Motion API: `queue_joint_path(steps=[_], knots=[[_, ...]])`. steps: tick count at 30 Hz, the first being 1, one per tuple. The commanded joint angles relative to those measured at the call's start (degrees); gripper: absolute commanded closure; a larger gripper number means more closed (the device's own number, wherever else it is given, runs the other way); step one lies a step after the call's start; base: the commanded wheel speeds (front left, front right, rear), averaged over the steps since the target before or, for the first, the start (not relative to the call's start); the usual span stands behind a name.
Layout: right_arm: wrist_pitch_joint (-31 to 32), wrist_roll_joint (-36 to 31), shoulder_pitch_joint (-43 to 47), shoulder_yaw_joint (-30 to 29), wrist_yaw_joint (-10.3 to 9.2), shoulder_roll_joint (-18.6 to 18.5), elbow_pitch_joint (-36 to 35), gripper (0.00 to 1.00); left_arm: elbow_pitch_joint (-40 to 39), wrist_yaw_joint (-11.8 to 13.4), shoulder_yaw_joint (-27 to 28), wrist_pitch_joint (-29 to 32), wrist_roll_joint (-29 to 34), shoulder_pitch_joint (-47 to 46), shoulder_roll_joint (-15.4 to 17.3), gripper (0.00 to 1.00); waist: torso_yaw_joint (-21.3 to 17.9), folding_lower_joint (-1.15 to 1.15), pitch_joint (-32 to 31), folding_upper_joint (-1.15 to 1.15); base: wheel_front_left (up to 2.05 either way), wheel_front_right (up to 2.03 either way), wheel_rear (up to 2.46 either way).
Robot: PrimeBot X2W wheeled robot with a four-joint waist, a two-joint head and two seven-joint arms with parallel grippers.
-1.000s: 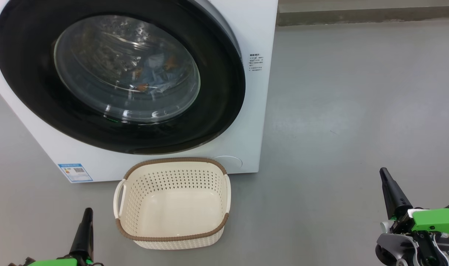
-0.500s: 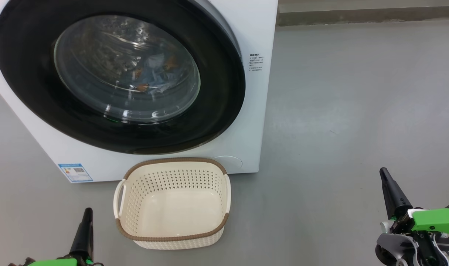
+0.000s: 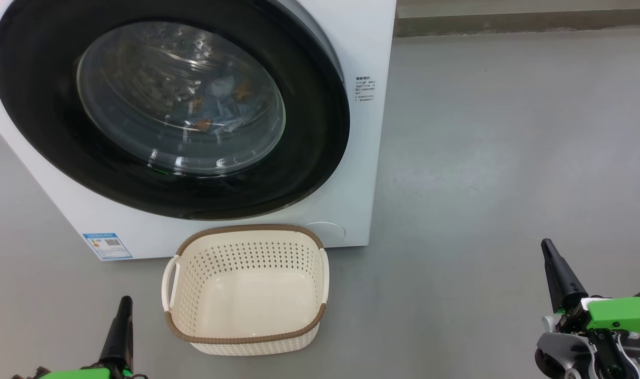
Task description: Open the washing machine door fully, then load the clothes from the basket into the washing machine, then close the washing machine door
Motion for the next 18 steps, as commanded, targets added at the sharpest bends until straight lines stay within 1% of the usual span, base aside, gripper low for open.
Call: queue_joint_path(steps=[1,18], knots=[[0.3,0.0,-0.3,1.2,0.10,-0.6,-1.7,1.00,-1.8,0.0,1.9,0.4,-0.4,-2.6,0.5,1.00,0.0,0.00,0.0,0.00,0.00,0.00,0.00],[0.3,-0.1,-0.3,1.1,0.10,-0.6,-1.7,1.00,-1.8,0.0,1.9,0.4,-0.4,-2.6,0.5,1.00,0.0,0.00,0.0,0.00,0.00,0.00,0.00]])
